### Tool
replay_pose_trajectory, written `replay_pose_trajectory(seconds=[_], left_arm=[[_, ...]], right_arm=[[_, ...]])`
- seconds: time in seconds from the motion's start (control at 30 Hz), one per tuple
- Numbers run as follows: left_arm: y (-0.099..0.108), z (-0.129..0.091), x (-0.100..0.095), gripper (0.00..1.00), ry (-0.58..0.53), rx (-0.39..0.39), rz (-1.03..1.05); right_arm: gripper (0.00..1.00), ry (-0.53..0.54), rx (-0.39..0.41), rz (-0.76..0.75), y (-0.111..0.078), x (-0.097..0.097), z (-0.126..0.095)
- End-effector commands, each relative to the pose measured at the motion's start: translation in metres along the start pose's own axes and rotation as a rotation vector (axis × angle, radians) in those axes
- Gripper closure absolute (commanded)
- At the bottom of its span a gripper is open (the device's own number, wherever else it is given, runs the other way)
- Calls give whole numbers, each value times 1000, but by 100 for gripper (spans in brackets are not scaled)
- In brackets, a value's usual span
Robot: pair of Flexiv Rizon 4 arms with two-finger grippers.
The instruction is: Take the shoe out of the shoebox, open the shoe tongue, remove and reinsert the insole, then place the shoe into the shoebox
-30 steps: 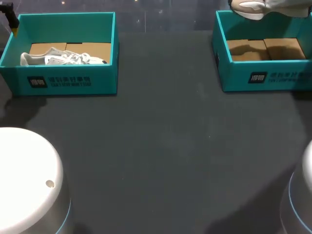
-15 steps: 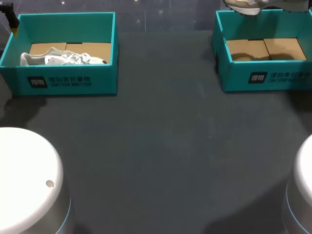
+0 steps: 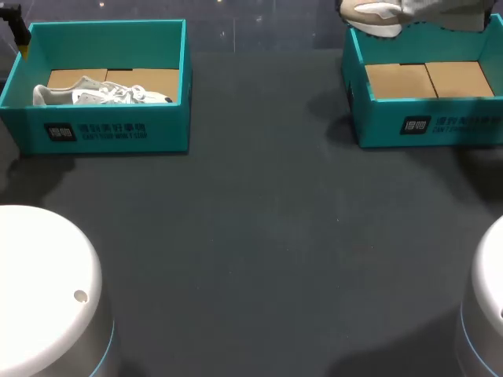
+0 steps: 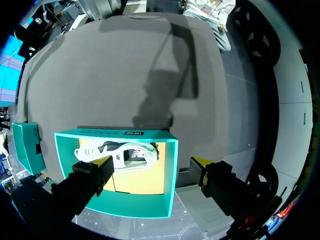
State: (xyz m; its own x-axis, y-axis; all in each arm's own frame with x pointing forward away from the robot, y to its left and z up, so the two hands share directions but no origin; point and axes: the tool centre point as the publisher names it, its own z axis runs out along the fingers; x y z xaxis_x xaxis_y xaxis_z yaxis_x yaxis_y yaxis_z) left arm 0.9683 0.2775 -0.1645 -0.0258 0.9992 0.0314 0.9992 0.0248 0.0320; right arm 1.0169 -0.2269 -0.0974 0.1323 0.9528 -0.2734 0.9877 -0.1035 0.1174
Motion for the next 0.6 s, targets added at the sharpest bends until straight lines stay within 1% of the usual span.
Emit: replay_pose_trajectory(seconds=[0.03,0.2,0.6], left_arm=[[-1,-1,0,0,3,-2,1],[-1,-1,0,0,3,-2,1],[-1,-1,0,0,3,-2,1]], right_arm=[[100,2,-73,-11,-39,7,-15],[100,3,-70,-43,-62,20,-29],[100,3,-70,-43,-62,20,-29]])
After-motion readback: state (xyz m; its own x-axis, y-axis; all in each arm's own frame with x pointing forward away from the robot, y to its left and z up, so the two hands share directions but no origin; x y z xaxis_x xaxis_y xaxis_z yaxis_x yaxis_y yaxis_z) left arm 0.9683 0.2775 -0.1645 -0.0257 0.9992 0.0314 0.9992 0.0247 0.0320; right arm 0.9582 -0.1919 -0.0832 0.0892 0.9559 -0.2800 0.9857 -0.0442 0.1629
